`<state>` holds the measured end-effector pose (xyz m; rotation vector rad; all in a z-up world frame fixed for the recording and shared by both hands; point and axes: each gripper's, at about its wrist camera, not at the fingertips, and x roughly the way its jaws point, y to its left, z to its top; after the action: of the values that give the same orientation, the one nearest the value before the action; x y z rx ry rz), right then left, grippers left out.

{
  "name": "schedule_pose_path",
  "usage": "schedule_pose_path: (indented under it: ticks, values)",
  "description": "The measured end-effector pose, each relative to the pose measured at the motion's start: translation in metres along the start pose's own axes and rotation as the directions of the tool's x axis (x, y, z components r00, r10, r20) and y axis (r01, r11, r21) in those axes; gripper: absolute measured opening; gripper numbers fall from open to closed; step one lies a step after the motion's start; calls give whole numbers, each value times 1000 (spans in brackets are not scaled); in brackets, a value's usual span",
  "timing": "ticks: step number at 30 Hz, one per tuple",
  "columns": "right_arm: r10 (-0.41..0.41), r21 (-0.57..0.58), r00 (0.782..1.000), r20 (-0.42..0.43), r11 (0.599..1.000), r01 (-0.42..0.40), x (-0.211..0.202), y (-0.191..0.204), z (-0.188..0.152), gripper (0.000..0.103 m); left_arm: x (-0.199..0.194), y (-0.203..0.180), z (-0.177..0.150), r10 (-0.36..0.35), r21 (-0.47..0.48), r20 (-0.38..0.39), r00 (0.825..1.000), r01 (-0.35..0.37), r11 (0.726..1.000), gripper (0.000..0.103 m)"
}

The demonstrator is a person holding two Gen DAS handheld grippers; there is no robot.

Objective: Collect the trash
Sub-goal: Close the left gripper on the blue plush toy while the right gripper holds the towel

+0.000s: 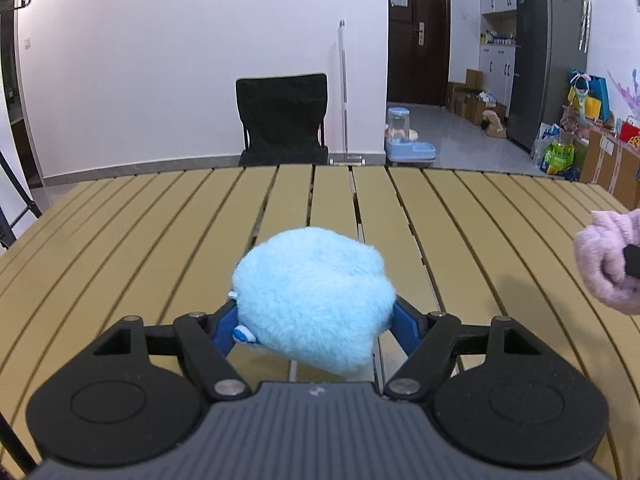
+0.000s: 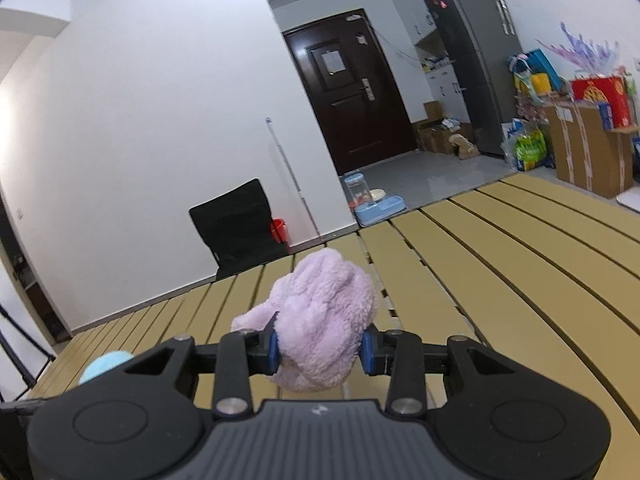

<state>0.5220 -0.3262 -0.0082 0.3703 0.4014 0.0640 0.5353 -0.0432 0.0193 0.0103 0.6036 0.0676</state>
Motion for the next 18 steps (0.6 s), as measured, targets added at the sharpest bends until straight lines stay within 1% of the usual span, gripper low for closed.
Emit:
schedule_pose_path:
  ticks: [6,11,18]
  values:
    - [29,-71,1000,5,997,-28,-24,28,-2,35,-41,7,-8,-10,0,33,999,10,1000,75]
    - [50,-105,999,19,993,-48,-54,40,-8,35,-75,13,-19,-37,-10,51,998,37,999,75]
    - [73,-128,997,22,989,-69,-98,54,-28,35,-123,20,-37,-47,8,80,996,47,999,75]
